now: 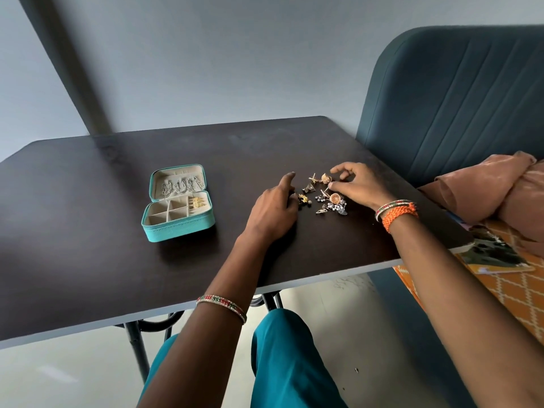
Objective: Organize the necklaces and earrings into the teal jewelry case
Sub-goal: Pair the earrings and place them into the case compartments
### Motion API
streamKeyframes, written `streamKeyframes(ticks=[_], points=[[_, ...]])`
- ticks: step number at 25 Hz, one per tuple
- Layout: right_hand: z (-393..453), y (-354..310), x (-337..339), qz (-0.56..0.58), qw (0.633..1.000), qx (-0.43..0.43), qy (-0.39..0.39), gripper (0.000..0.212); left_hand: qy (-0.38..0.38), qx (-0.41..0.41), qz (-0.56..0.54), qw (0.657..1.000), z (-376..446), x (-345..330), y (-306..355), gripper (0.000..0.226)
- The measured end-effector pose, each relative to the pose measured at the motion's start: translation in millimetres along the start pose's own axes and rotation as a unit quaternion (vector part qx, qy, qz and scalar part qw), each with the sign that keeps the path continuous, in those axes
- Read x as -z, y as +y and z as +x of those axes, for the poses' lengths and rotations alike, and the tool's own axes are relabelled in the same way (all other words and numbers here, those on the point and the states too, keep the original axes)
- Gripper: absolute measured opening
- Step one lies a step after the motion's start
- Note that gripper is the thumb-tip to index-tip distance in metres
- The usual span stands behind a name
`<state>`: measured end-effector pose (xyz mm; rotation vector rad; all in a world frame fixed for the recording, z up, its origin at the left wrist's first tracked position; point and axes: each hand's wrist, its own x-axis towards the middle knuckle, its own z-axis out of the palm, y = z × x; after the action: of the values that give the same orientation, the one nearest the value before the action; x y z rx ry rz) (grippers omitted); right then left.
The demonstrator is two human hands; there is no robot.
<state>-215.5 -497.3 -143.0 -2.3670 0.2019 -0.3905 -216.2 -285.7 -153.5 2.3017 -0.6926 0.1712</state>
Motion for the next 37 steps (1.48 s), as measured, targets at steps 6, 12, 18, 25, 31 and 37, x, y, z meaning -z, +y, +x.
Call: streamKeyframes(ticks=[6, 12, 18, 25, 31, 37], points=[[-2.1, -3.3, 2.7, 0.064, 0.997, 0.032, 0.006, 0.013, -0.002, 0.003, -0.003, 1.000, 0.5, 1.1, 0.5, 0.052], [-13.1, -11.3, 3.3, 0.073, 0.993, 0.087, 0.015, 0.017, -0.006, 0.005, -0.004, 1.000, 0.5, 2.3, 0.2, 0.051], [-16.5, -21.3, 2.8, 0.094, 0.990, 0.107, 0.003, 0.017, -0.004, 0.001, -0.001, 1.000, -0.6, 1.4, 1.4, 0.047], [-25.1, -37.7, 4.0, 0.118, 0.983, 0.131, 0.054, 0.032, 0.088, -0.019, -0.061, 0.994, -1.7, 5.8, 6.6, 0.037], [-49.8, -98.8, -8.1, 0.228, 0.953, 0.196, -0.034, 0.036, 0.126, 0.068, -0.447, 0.883, -20.6, 36.9, 36.0, 0.019], [-76.7, -146.4, -39.9, 0.361, 0.903, 0.194, -0.127, 0.037, 0.107, 0.177, -0.612, 0.763, -67.5, 97.3, 26.7, 0.017]])
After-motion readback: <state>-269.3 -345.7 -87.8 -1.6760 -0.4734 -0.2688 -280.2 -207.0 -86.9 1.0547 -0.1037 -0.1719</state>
